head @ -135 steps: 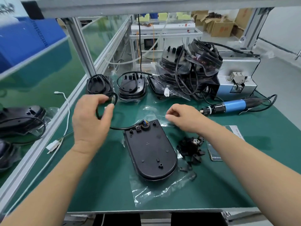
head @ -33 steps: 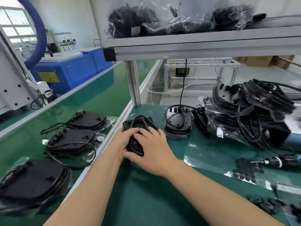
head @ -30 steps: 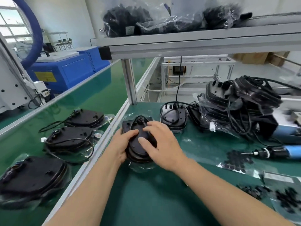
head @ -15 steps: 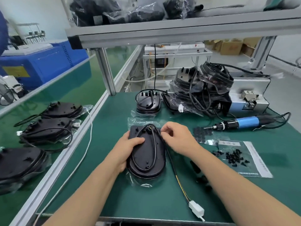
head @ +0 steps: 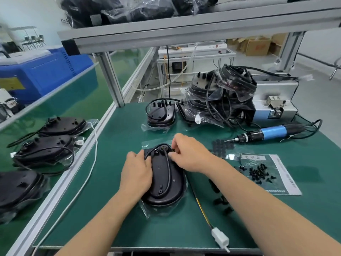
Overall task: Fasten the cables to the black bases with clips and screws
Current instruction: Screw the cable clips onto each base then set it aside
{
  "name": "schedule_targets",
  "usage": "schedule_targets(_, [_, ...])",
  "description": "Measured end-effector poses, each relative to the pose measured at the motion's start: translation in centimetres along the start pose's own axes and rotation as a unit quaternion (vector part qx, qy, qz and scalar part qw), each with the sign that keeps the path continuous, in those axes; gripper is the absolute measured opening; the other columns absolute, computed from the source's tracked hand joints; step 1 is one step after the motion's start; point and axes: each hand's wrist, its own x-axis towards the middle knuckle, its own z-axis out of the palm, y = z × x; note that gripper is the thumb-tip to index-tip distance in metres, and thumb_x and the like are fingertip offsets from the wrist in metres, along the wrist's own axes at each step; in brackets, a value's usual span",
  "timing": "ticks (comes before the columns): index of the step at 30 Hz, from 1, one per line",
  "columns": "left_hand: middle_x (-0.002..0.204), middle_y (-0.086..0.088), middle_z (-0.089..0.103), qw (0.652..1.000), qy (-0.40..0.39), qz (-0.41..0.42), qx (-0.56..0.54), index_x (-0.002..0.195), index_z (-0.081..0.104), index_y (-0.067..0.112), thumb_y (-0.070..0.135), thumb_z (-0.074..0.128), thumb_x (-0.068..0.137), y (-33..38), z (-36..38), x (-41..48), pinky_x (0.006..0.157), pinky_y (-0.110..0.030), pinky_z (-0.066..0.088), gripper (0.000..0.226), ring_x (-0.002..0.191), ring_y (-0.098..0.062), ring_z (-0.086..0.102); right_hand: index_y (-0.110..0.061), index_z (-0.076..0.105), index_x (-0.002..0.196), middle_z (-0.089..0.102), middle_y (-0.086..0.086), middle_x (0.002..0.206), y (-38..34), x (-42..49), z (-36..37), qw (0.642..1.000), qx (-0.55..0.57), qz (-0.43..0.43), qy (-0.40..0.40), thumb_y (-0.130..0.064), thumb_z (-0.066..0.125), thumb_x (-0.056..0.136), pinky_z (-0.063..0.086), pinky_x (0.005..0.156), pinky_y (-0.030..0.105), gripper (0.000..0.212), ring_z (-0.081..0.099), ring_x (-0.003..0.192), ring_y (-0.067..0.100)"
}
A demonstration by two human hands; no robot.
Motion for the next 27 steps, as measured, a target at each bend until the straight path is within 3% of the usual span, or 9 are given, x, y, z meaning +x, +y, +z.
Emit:
schedule_targets(2, [0.096,-0.002,0.042,0.997,0.007,0.017,0.070,0.132,0.046,0.026,0.035,0.031,0.102,0.6,-0.2,-0.2,0.072,-0.034,0.036,0.035,0.089,-0.030,0.052,-0.017,0.050,0.110,0.060,0.002,0.100,0.0,0.0,-0.1,1.000,-0.009,0.003,-0.018,-0.021,0.057,0.092,0.050,0.084,0.045,0.019,0.057,0.095,0.027])
schedule_targets(5, [0.105,-0.004,0.049,0.992,0.006,0.026,0.122,0.146,0.029,0.040,0.031,0.026,0.101,1.1,-0.6,-0.3,0.071,-0.035,0.035,0.046,0.091,-0.032,0.053,-0.016,0.054,0.113,0.058,0.005,0.108,-0.3,0.3,0.1,0.999,-0.036,0.003,0.006,-0.013,0.051,0.091,0.048,0.089,0.044,0.022,0.055,0.103,0.030])
schedule_targets(7, [0.106,-0.005,0.052,0.992,0.000,0.029,0.122,0.143,0.030,0.042,0.024,0.028,0.097,1.0,-1.0,-0.4,0.071,-0.035,0.036,0.049,0.090,-0.033,0.054,-0.018,0.053,0.114,0.053,0.005,0.110,-0.9,0.6,0.5,0.998,-0.047,-0.006,0.034,-0.013,0.050,0.093,0.045,0.085,0.041,0.021,0.053,0.101,0.030])
schedule_targets(10, [0.095,-0.003,0.050,0.992,0.004,0.033,0.119,0.130,0.038,0.034,0.014,0.033,0.089,0.9,-1.5,-0.7,0.068,-0.037,0.037,0.046,0.079,-0.032,0.048,-0.017,0.049,0.112,0.042,0.004,0.102,-2.0,0.9,0.8,0.994,-0.090,-0.016,0.064,-0.010,0.049,0.092,0.035,0.070,0.038,0.021,0.049,0.084,0.030])
schedule_targets(14, [0.079,-0.003,0.050,0.989,0.003,0.052,0.138,0.108,0.034,0.024,0.007,0.035,0.082,1.3,-1.9,-0.9,0.059,-0.038,0.037,0.031,0.068,-0.033,0.050,-0.014,0.045,0.108,0.032,0.006,0.098,-3.2,1.0,0.7,0.990,-0.134,-0.011,0.047,-0.005,0.048,0.089,0.029,0.064,0.036,0.021,0.038,0.064,0.023])
schedule_targets(17, [0.074,-0.002,0.051,0.981,0.005,0.061,0.186,0.103,0.026,0.023,0.008,0.034,0.084,2.0,-1.8,-0.8,0.052,-0.034,0.029,0.026,0.061,-0.029,0.047,-0.015,0.050,0.099,0.044,0.011,0.100,-4.0,0.9,0.1,0.977,-0.207,-0.030,0.040,-0.006,0.047,0.091,0.032,0.068,0.037,0.012,0.052,0.080,0.032])
schedule_targets(20, [0.076,-0.002,0.049,0.969,0.014,0.076,0.234,0.108,0.026,0.022,0.008,0.033,0.089,3.0,-0.9,-0.8,0.050,-0.031,0.023,0.025,0.062,-0.028,0.045,-0.012,0.064,0.111,0.062,0.012,0.113,-3.9,1.7,-1.3,0.953,-0.291,-0.057,0.067,-0.009,0.048,0.091,0.038,0.072,0.037,0.025,0.063,0.104,0.036])
schedule_targets(24, [0.108,-0.007,0.040,0.983,0.018,0.076,0.168,0.120,0.035,0.022,0.007,0.037,0.089,3.5,-0.9,-0.7,0.063,-0.037,0.034,0.035,0.089,-0.028,0.041,-0.021,0.061,0.119,0.061,0.003,0.118,-2.9,3.6,-3.7,0.944,-0.304,-0.099,0.081,-0.003,0.047,0.089,0.042,0.074,0.037,0.037,0.062,0.107,0.029])
schedule_targets(27, [0.129,-0.013,0.040,0.977,0.102,0.155,0.105,0.125,0.048,0.017,0.008,0.054,0.085,3.2,-1.9,-0.6,0.090,-0.043,0.038,0.042,0.114,-0.034,0.042,-0.027,0.060,0.115,0.062,-0.004,0.118,-2.5,4.8,-4.6,0.946,-0.293,-0.113,0.075,0.002,0.047,0.087,0.034,0.072,0.035,0.043,0.059,0.111,0.024])
